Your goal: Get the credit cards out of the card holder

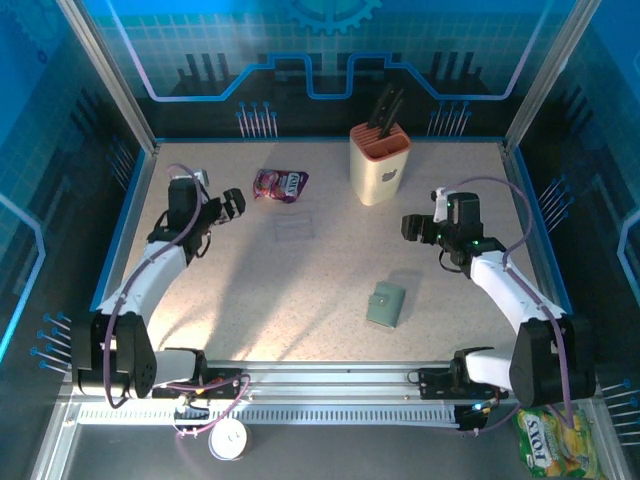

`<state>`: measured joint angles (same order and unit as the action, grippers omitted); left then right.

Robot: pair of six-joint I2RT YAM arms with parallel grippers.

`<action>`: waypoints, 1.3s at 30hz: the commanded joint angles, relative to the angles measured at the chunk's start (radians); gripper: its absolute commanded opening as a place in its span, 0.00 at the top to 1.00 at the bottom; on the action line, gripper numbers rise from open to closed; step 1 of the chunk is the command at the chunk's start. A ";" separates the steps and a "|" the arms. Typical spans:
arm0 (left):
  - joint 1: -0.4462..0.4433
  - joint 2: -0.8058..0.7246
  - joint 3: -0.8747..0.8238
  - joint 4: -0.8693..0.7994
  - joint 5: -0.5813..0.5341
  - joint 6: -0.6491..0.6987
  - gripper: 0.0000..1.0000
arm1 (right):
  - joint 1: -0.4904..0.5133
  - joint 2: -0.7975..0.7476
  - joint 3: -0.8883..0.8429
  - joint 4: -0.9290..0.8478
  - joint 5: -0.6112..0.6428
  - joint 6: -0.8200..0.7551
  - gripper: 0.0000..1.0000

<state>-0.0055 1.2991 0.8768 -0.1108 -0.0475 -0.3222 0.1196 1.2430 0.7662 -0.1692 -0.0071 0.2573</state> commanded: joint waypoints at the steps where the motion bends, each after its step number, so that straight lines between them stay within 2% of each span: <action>1: 0.004 0.065 0.047 -0.150 0.105 -0.081 0.01 | 0.037 -0.015 0.051 -0.190 -0.041 0.129 0.09; 6: 0.004 0.176 0.093 -0.118 0.351 -0.153 0.01 | 0.081 0.007 0.081 -0.263 -0.100 0.171 0.09; 9: 0.004 0.236 0.095 -0.036 0.474 -0.226 0.02 | 0.117 0.015 0.078 -0.257 -0.108 0.178 0.09; 15: 0.000 0.350 0.098 0.122 0.652 -0.325 0.04 | 0.169 0.041 0.095 -0.253 -0.091 0.185 0.08; 30: -0.036 0.512 0.254 0.046 0.670 -0.245 0.04 | 0.206 0.044 0.159 -0.277 -0.064 0.194 0.08; 39: -0.066 0.597 0.304 0.024 0.666 -0.254 0.05 | 0.214 0.019 0.163 -0.300 -0.043 0.203 0.08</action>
<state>-0.0547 1.8732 1.1507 -0.0551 0.5995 -0.5934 0.3164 1.2877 0.8989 -0.4355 -0.0750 0.4454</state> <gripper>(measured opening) 0.949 0.921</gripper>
